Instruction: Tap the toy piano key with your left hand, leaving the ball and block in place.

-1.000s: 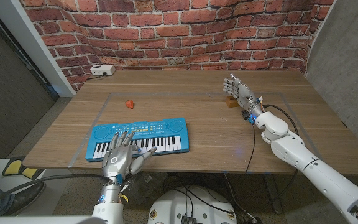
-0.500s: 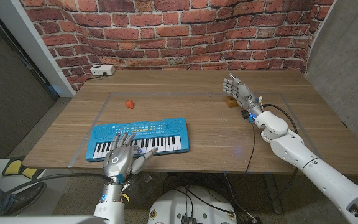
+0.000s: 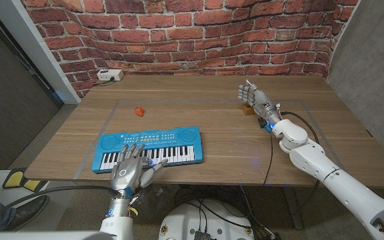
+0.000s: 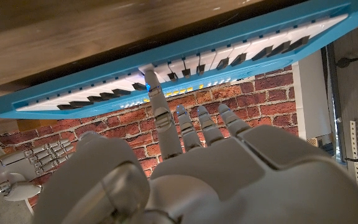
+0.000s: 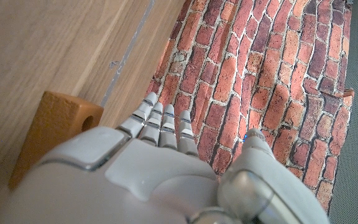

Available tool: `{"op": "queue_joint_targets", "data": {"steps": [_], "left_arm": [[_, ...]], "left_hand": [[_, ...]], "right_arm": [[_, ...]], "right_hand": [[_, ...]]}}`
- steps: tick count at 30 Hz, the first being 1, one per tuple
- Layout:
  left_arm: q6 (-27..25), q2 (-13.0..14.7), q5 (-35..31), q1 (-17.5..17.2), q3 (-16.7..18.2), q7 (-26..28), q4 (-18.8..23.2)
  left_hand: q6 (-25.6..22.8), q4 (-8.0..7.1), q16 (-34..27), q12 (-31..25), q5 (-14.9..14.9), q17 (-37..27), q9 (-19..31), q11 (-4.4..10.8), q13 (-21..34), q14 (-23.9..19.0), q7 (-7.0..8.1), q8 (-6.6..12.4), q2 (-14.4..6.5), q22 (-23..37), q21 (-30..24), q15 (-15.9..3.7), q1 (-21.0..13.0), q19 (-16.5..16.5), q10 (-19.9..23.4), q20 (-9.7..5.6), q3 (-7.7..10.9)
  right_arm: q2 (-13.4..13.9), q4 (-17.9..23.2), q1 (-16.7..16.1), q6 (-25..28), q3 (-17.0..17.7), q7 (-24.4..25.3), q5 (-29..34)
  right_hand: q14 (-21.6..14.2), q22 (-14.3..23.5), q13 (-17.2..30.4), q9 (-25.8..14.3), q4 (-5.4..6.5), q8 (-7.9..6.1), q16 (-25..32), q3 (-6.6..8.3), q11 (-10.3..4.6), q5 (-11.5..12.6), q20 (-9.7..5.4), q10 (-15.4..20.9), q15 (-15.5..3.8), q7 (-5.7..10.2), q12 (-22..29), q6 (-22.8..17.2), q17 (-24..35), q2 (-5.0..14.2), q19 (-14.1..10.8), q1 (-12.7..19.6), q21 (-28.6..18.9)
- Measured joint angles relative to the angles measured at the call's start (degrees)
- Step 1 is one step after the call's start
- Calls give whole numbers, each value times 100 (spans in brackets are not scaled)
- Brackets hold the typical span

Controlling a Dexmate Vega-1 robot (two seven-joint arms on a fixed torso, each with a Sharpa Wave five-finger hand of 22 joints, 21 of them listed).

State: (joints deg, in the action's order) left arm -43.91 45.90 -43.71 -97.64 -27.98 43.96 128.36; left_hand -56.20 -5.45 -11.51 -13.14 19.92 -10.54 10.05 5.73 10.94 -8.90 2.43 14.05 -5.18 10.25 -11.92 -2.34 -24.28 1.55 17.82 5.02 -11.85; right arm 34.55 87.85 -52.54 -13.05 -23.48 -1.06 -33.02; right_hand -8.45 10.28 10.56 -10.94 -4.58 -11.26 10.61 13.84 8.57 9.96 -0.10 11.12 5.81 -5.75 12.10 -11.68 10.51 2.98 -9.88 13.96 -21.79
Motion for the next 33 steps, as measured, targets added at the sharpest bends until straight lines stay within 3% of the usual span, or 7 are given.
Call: {"op": "queue_joint_targets", "data": {"steps": [33], "left_arm": [[-47, 15, 262, 72, -138, 95, -48]], "left_hand": [[-206, 24, 0, 0, 21, 1, -3, 21, 0, -113, -80, -64, -15, 0, 0, 29, -122, 53, 144, 10, -23]], "right_arm": [[39, 72, -73, 57, 21, 43, -31]], "right_hand": [[-22, -1, 0, 0, -24, 0, 0, -25, 0, 0, 0, 0, 20, 1, 0, 1, 0, 22, -64, -22, 50]]}}
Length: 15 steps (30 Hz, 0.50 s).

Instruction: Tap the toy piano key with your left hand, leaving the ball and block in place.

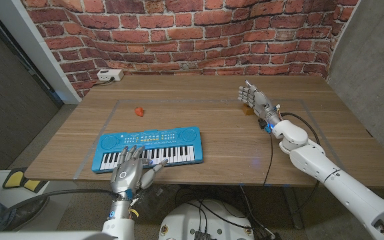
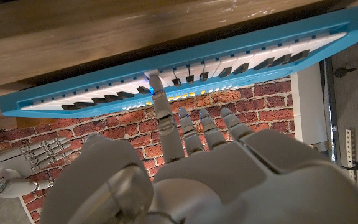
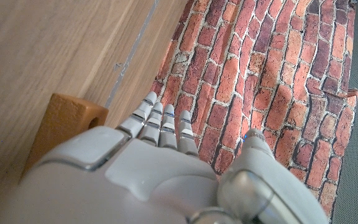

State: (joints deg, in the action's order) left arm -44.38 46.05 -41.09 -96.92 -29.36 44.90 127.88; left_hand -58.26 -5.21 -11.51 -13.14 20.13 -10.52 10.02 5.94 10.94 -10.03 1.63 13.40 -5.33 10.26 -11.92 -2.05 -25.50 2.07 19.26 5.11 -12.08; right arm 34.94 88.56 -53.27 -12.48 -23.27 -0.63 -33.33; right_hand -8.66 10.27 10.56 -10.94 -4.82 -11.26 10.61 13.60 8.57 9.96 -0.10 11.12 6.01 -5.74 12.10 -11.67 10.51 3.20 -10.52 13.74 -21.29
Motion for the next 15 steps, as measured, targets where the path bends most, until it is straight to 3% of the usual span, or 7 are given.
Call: {"op": "queue_joint_targets", "data": {"steps": [15], "left_arm": [[79, 51, 142, 18, -10, 37, -29]], "left_hand": [[-42, -16, 0, 0, 0, 0, -3, -20, 0, 0, -43, -25, -29, 0, 0, 0, -28, 9, 61, -10, -16]], "right_arm": [[39, 80, -89, -43, 42, 30, -6]], "right_hand": [[0, 0, 0, 0, 0, 0, 0, 0, 0, 0, 0, 0, 0, 0, 0, 0, 0, 0, 1, 0, 0]]}}
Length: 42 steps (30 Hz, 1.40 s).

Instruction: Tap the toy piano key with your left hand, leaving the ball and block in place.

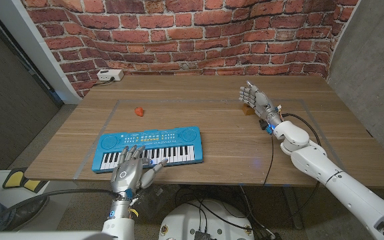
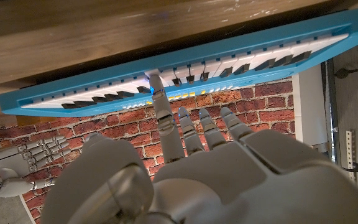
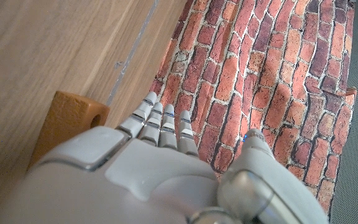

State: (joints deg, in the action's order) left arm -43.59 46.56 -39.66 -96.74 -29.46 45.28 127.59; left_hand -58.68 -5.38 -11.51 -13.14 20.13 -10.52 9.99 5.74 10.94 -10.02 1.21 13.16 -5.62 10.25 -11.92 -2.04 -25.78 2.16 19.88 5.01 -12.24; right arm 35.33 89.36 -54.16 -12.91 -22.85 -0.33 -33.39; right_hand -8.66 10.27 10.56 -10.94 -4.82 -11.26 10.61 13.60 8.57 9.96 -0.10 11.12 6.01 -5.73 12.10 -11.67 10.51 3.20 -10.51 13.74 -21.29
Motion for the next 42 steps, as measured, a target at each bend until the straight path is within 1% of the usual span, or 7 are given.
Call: {"op": "queue_joint_targets", "data": {"steps": [4, 9, 13, 19, 20, 30, 42], "left_arm": [[16, 40, 36, -19, 43, 12, 31], [73, 58, 96, -25, 105, 30, 62], [114, 84, 117, -24, 151, 42, 91], [146, 133, 122, -10, 213, 29, 137], [147, 142, 122, -8, 220, 24, 144], [82, 242, 66, -56, 357, -78, 334], [-56, 336, -52, -186, 527, -165, 546]], "left_hand": [[0, 16, 0, 0, 0, 0, -1, 0, 0, -2, 0, -1, 0, 0, 0, -2, 0, 0, 0, 0, -16], [-82, 17, 0, 0, 0, 0, -1, 10, 0, -30, -81, -1, -10, 0, 0, -30, -10, -1, 133, 0, -17], [-93, 32, 0, -15, 0, 0, -1, -32, 0, -30, -92, -1, -39, 0, 0, -30, -40, -1, 174, 0, -32], [-114, 17, 0, -16, 0, 0, 13, -1, 0, -62, -114, 4, -37, 0, 0, 1, -41, 22, 204, 23, -47], [-122, 17, 0, -16, 0, 0, 16, -1, 0, -62, -122, 4, 15, 0, 0, 1, -93, 22, 204, 22, -47], [-104, 17, 0, -16, 0, 0, 29, -2, 0, -93, -104, -45, 20, 0, 0, -30, -99, 41, 204, 41, -47], [306, 17, 0, -16, 0, 1, 29, 0, 0, -123, -25, -197, -85, 0, 0, 0, -114, 41, 265, 41, -96]], "right_arm": [[0, 10, -15, -34, 10, 10, 0], [-9, 37, -49, -71, 24, 50, 2], [-13, 79, -105, -97, 56, 115, 9], [-18, 131, -181, -135, 94, 209, 23], [-19, 136, -187, -138, 97, 217, 25], [-40, 183, -246, -177, 132, 321, 56], [-47, 193, -271, -199, 158, 362, 67]], "right_hand": [[0, 0, 0, 0, 0, 0, 0, 0, 0, 0, 0, 0, 0, 0, 0, 0, 0, 0, 0, 0, 0], [0, 0, 0, 0, 0, 0, 0, 0, 0, 0, 0, 0, 0, 0, 0, 0, 0, 0, 0, 0, 0], [0, 0, 0, 0, 0, 0, 0, 0, 0, 0, 0, 0, 0, 0, 0, 0, 0, 0, 0, 0, 0], [0, -1, 0, 0, 0, 0, 0, 0, 0, 0, 0, 0, 0, 0, 0, 0, 0, 0, 0, 0, 32], [1, 0, 0, 0, 0, 0, 0, 0, 0, 0, 0, 0, 0, 0, 0, 0, 0, 0, 0, 0, 32], [1, 0, 0, 0, 0, 0, 0, 0, 0, 0, 0, 0, -1, 0, 0, 0, 0, 0, 0, 0, 32], [-28, -1, 0, 0, 0, 0, 0, 0, 0, 0, 0, 0, 14, 0, 0, 0, 0, 0, 0, 0, 54]]}}
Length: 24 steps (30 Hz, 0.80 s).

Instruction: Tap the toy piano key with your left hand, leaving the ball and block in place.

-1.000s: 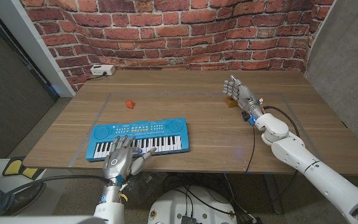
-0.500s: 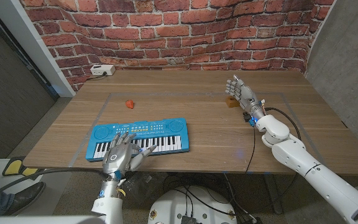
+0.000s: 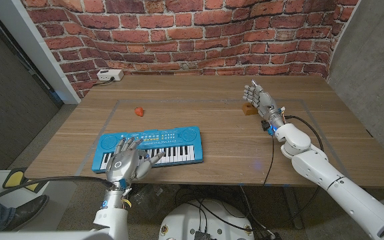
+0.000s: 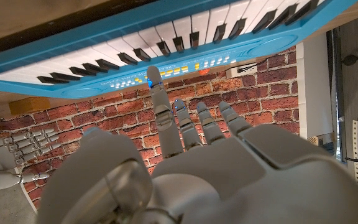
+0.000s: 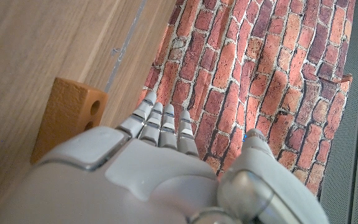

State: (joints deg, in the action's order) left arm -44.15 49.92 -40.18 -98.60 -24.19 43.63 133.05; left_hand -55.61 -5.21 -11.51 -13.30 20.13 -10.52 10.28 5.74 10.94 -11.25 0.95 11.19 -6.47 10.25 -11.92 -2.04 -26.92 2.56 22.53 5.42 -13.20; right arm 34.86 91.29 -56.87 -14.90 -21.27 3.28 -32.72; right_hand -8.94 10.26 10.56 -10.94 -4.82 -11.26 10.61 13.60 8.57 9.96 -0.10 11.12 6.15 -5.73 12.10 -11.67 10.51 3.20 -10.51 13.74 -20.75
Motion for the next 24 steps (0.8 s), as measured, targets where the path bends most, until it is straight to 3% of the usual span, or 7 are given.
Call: {"op": "queue_joint_targets", "data": {"steps": [3, 10, 18, 21, 24], "left_arm": [[-6, 4, -24, -16, 21, -16, 25], [14, 14, -75, -59, 111, -25, 122], [119, -41, -114, -94, 198, 11, 167], [184, -82, -114, -109, 230, 57, 167], [300, -150, -103, -130, 278, 136, 149]], "left_hand": [[120, 0, 0, 0, 0, 0, 0, 0, 2, -24, -3, -45, -3, 0, 0, -24, -4, 22, 0, 22, 0], [661, -24, 0, 7, 0, 0, 27, -1, 14, -76, 159, -126, 5, 31, 0, -30, -110, 31, 62, 31, -24], [2601, -33, 0, 88, -38, 0, 53, -1, 40, -114, 556, -170, -52, 32, 0, -30, -174, 62, 62, 62, -111], [3428, -32, 0, 133, -46, 0, 40, -27, 41, -114, 589, -169, -82, 32, 0, -29, -204, 84, 36, 84, -142], [3755, -49, 0, 133, -46, 0, 37, -54, 41, -195, 556, -169, -96, 32, 0, -31, -219, 84, 8, 84, -158]], "right_arm": [[-2, 0, -6, -16, 12, 0, -2], [-2, -19, -44, -43, 39, -7, -30], [-8, -73, -56, -105, 55, -53, -65], [-16, -103, -51, -116, 55, -76, -72], [-23, -127, -36, -127, 55, -104, -80]], "right_hand": [[0, 0, 0, 0, 0, 0, 0, 0, 0, 0, 0, 0, 0, 0, 0, 0, 0, 0, 0, 0, 0], [0, 0, 0, 0, 0, 0, 0, 0, 0, 0, 0, 0, 0, 0, 0, 0, 0, 0, 0, 0, -1], [0, 0, 0, 0, 0, 0, 0, 0, 0, 0, -32, 0, -1, 0, 0, 0, 0, 0, -31, 0, 24], [0, 0, 0, 0, 0, 0, 0, 0, 0, 0, -32, 0, -1, 0, 0, 0, 0, 0, -31, 0, 24], [0, 0, 0, 0, 0, 0, 0, 0, 0, 0, -31, 0, -1, 0, 0, 0, 0, 0, -31, 0, 24]]}}
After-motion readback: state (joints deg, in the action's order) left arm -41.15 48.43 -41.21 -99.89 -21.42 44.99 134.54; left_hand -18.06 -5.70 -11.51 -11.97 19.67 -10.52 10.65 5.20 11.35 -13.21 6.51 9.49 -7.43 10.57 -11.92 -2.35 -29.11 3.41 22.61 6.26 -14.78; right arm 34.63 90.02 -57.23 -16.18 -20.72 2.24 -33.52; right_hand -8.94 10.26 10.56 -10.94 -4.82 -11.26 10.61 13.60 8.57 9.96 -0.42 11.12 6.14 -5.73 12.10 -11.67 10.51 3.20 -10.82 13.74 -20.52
